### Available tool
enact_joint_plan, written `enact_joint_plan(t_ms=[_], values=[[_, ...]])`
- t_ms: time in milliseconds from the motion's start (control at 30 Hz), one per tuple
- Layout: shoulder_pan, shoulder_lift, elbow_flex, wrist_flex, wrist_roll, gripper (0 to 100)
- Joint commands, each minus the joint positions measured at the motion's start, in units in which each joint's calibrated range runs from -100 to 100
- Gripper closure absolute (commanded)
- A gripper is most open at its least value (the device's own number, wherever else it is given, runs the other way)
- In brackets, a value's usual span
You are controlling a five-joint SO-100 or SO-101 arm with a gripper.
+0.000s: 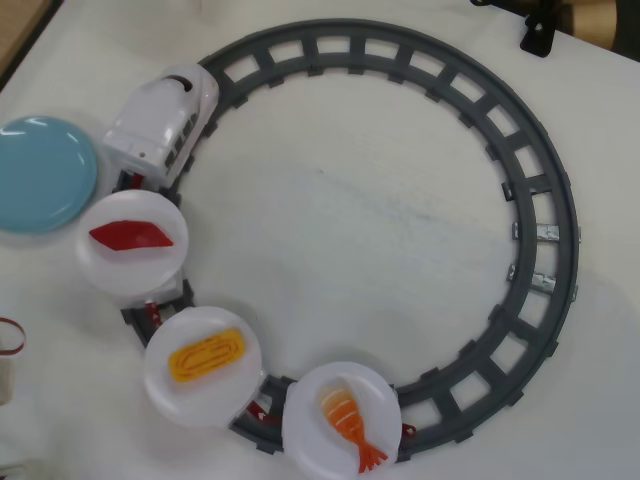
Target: Pick up the sushi from the Shinkansen and put it on the blue dish
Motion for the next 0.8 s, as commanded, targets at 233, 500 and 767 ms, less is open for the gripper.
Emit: enact_joint_plan(t_ms=[233, 500, 767], values=[[-0.01, -0.37, -0.05, -1.21, -0.46, 84], [-0.01, -0.37, -0.05, -1.21, -0.46, 84], [0.69, 0.46, -10.51, 3.21, -0.57, 83]])
